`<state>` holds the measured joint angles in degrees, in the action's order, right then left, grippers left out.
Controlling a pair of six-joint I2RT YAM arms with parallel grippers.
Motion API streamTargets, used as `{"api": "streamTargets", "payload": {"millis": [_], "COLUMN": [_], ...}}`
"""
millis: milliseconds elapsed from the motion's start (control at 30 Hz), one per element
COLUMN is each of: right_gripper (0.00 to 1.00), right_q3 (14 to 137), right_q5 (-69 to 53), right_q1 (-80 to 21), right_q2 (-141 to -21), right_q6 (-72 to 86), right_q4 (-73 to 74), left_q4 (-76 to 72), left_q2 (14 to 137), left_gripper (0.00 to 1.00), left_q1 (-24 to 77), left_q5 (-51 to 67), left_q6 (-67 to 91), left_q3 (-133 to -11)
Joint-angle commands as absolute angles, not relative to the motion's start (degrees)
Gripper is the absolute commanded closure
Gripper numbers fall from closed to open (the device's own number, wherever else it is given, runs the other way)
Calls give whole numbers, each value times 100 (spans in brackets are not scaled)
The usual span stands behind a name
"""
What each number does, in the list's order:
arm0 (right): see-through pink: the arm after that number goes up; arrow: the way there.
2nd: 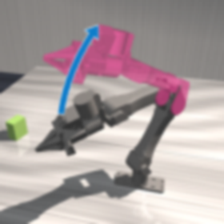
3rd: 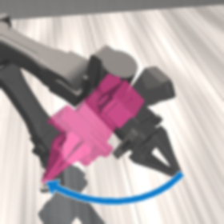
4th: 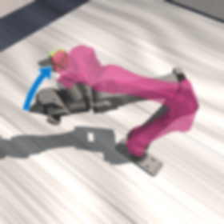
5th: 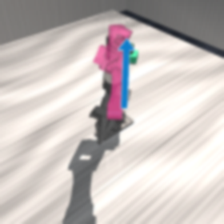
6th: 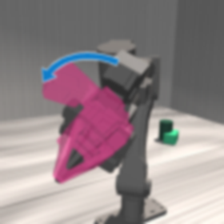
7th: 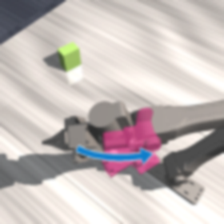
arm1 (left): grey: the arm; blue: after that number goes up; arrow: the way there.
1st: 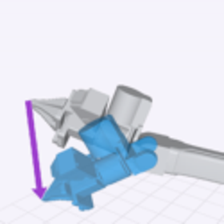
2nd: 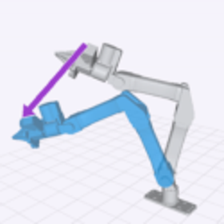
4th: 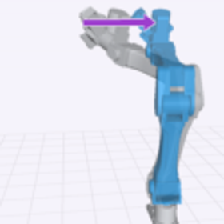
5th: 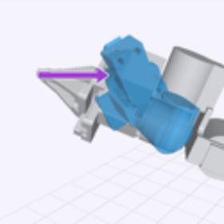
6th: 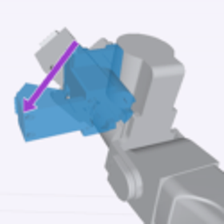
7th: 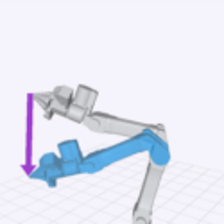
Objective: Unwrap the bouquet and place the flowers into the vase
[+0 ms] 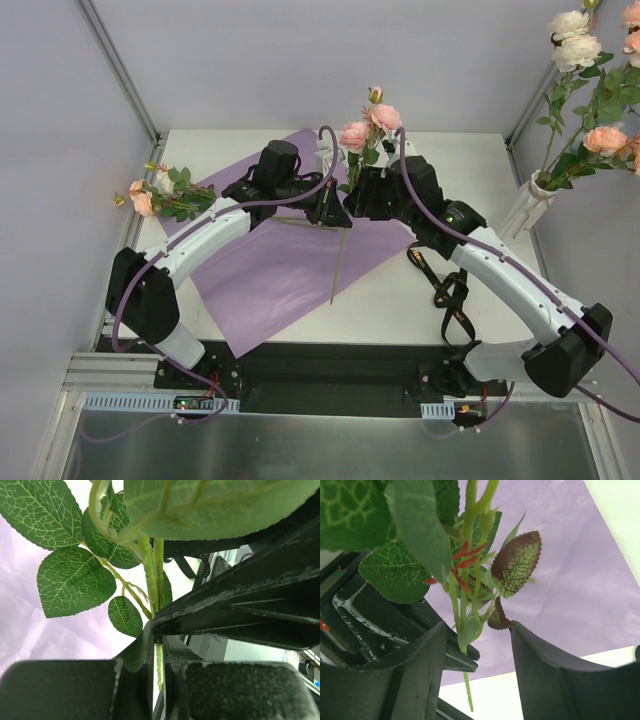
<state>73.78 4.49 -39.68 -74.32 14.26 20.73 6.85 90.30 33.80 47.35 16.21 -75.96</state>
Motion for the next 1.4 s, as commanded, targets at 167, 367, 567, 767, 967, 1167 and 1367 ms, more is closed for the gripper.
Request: {"api": "streamTargets", "payload": {"millis": [167,367,567,767,967,1167,1367], "right_gripper": [48,71,97,99,99,99,99], "right_q3": [7550,7532,7409,7339,7681,8103,8542], "right_q5": [518,475,536,1352,3039,3656,3753], "right_q1": [-4052,-4069,-4069,-4069,-3771,-2129,-942], "right_q2": [-7559,-7541,-7392,-6856,-6083,-5581,-5704], "right_q6": [1591,1617,1547,1074,-596,-1835,-2978], "right_q4": [1688,1652,1644,1854,2302,1917,450], "left_q4": [712,747,773,800,896,975,1002], "left_q2": [8815,8763,8657,8298,7954,7805,7787], "left_gripper": [100,100,100,63,46,42,41], "left_q1": [3515,3568,3568,3577,3568,3577,3577], "left_q5": [4711,4649,4553,4430,4193,3981,3999], "left_q6": [1397,1345,1371,1433,1424,1433,1477], "left_q3": [-7638,-7629,-7629,-7585,-7550,-7541,-7559]}}
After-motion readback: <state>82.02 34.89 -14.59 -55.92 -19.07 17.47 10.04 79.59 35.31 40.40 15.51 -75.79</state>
